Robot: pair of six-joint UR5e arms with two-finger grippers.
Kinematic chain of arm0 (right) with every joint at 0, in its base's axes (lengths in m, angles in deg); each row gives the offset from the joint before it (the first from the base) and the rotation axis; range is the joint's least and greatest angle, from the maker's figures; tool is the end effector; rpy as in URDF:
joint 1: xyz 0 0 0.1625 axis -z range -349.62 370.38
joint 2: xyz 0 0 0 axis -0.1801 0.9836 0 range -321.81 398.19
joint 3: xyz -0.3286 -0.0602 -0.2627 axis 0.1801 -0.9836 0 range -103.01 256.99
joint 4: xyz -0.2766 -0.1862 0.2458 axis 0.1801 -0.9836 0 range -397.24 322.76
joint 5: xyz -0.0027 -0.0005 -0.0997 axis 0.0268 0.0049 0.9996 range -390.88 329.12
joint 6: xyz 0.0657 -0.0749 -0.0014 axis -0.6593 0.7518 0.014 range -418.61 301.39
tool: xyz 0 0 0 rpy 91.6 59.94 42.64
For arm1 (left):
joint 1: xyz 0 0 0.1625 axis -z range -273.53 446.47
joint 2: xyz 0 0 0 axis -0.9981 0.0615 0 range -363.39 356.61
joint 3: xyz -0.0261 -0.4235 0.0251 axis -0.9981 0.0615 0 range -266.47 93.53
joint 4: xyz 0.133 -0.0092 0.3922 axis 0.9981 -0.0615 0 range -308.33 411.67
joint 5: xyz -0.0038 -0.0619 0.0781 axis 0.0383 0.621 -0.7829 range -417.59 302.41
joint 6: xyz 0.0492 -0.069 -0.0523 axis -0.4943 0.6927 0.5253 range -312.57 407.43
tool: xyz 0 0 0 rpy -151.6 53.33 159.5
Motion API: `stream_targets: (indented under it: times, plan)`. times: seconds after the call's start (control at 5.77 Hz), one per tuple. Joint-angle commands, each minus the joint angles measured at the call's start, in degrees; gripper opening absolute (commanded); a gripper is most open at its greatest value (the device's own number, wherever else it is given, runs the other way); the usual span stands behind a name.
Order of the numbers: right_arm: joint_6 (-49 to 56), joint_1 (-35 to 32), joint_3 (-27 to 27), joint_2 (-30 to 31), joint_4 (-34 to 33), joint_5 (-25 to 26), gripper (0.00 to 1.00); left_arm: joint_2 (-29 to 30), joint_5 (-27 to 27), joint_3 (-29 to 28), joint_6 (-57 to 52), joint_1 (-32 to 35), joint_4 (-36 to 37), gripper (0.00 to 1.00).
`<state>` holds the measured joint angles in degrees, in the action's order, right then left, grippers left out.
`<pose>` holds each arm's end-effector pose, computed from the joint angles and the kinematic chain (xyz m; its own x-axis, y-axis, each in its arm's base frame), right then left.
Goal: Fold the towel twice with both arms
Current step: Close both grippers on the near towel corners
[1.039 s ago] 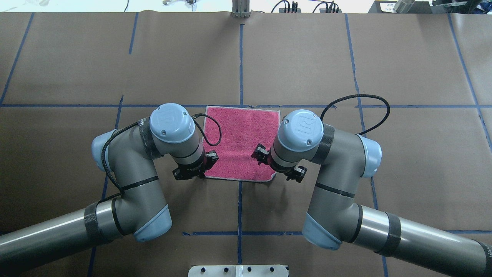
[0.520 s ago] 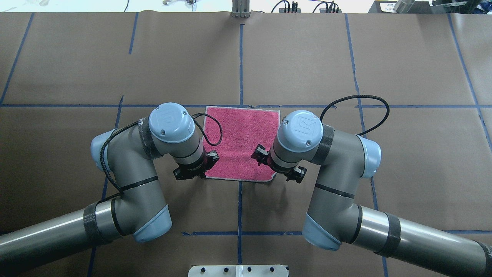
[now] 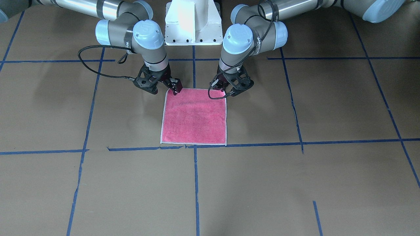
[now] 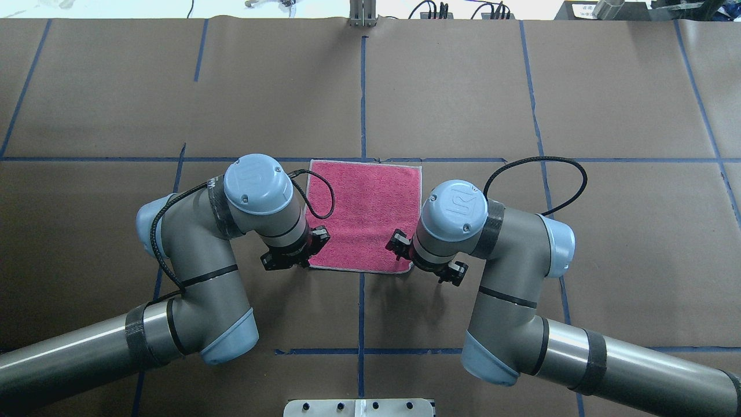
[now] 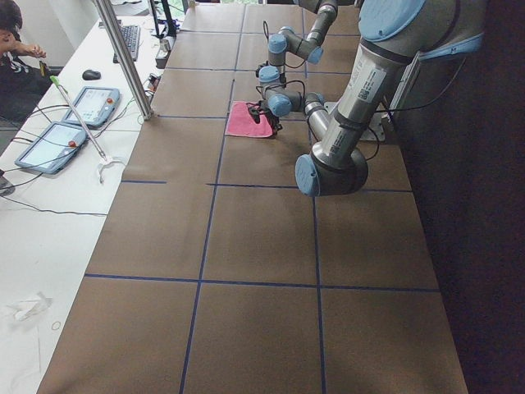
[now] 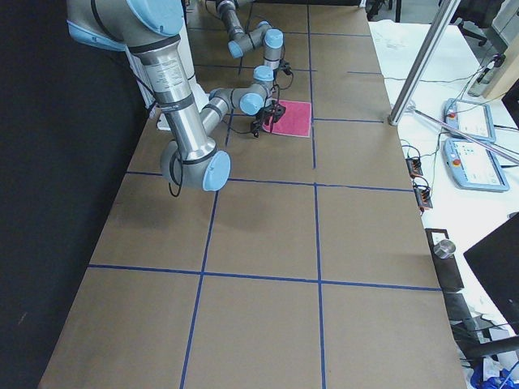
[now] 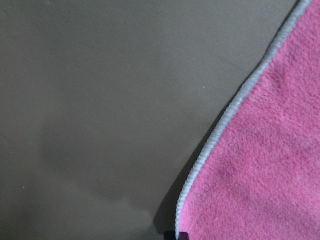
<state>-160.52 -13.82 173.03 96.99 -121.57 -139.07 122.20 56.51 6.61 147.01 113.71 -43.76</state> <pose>-0.5691 -0.3679 0.2902 0.6134 0.4905 0.6190 -0.3291 0.8712 -0.3643 0.5697 -0.3974 0.2590 0.6022 -0.4809 -0.6373 0.2690 0.8738 -0.4051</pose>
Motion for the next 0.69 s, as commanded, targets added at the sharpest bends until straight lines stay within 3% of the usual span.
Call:
stream_targets:
  times: [0.0, 0.52]
  plan:
    - [-0.04, 0.11, 1.5, -0.18, -0.31, -0.26, 0.96, 0.0, -0.02, 0.0, 0.0, 0.01, 0.06, 0.01]
    - [-0.65, 0.2, 1.51, -0.01, -0.22, -0.27, 0.62, 0.09, 0.07, 0.0, 0.0, 0.1, 0.06, 0.01]
